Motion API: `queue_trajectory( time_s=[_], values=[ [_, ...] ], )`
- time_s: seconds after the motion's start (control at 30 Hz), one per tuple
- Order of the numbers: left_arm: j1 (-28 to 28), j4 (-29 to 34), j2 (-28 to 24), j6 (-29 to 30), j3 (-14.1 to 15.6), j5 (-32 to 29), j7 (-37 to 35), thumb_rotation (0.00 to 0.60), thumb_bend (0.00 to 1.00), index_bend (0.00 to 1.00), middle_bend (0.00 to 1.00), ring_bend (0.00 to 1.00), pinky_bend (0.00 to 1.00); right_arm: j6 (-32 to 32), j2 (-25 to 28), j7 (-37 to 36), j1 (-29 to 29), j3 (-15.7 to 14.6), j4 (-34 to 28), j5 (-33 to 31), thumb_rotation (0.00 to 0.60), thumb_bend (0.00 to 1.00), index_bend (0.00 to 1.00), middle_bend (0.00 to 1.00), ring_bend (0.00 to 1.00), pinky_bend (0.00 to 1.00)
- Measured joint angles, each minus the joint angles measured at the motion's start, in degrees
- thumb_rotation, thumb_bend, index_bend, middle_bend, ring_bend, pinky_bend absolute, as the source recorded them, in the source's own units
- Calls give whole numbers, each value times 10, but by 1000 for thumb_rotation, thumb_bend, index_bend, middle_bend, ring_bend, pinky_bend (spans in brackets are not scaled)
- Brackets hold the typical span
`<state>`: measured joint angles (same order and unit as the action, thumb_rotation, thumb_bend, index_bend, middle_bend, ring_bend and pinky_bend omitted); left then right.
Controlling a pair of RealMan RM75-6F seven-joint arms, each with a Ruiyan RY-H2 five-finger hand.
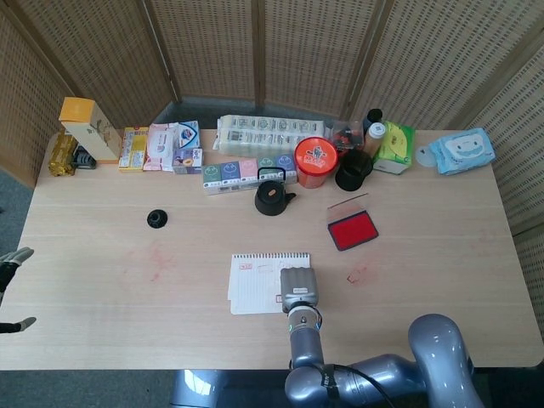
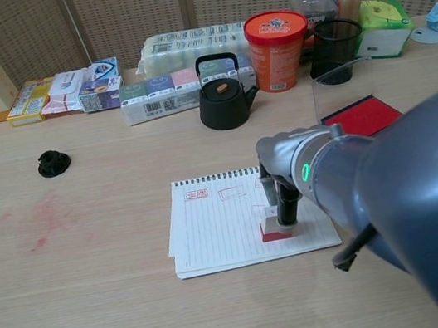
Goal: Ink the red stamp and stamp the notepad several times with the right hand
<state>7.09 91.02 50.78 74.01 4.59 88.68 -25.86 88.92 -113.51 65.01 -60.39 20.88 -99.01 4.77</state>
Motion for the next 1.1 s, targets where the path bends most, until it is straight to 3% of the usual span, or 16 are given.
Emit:
queue_trajectory(
  time_s=[0.27,1.1],
  values=[
    [-1,-2,-1,2,0,2,-6,600,0,0,0,0,10,-6,-21,26,1,6,34,-6,600,604,779,1000,1000,1000],
    [-1,-4,-1,5,1,3,-8,600,0,0,0,0,10,-14,-35,53,26,14,52,13,600,604,781,1000,1000,1000]
  ],
)
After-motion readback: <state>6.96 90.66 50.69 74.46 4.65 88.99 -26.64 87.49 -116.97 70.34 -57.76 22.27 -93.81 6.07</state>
